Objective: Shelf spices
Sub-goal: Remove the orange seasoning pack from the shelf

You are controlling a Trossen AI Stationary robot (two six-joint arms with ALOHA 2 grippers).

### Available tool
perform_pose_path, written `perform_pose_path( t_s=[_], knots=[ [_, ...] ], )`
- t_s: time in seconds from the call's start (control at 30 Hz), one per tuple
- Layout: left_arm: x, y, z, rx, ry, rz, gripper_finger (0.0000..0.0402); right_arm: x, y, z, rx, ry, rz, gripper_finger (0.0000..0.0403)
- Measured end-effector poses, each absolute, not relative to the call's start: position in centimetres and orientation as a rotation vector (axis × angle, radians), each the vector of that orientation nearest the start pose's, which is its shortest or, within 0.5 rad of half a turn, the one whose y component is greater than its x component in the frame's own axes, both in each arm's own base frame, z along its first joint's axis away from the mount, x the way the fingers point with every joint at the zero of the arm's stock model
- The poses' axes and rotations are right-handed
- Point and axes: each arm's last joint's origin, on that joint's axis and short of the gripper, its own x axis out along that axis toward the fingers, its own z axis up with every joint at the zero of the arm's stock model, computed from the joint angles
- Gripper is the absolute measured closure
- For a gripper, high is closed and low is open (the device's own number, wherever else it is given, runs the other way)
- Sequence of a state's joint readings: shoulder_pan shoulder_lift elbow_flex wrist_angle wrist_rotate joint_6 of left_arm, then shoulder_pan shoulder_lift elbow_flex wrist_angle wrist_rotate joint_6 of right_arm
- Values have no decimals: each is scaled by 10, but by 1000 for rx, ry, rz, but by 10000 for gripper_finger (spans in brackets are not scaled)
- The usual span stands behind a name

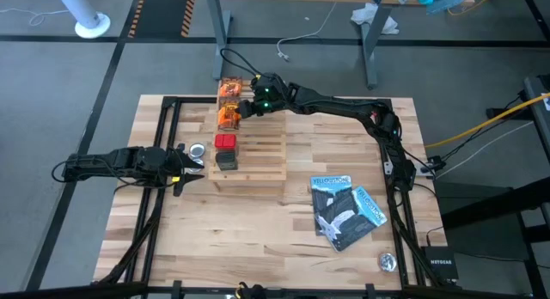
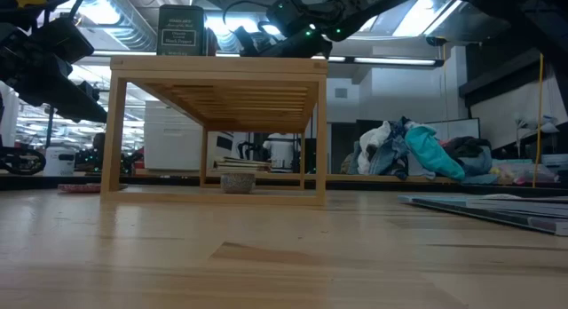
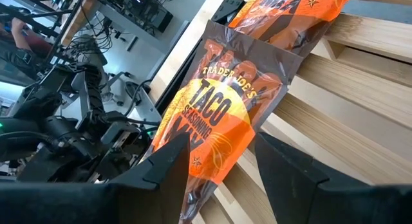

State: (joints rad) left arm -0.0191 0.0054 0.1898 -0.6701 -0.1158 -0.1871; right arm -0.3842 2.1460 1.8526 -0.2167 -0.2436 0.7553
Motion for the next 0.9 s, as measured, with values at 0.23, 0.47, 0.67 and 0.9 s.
perform_pose_path(
  t_s=[0.23, 0.47, 0.67, 0.9],
  knots=[
    [71, 2, 164, -151, 474, 140, 240, 469, -179, 267, 883, 373, -311, 220],
    [71, 2, 164, -151, 475, 140, 240, 469, -179, 267, 880, 373, -310, 221],
    [71, 2, 164, -151, 474, 140, 240, 469, -179, 267, 878, 374, -303, 221],
    [71, 2, 164, -151, 474, 140, 240, 469, -179, 267, 868, 379, -289, 221]
  ],
)
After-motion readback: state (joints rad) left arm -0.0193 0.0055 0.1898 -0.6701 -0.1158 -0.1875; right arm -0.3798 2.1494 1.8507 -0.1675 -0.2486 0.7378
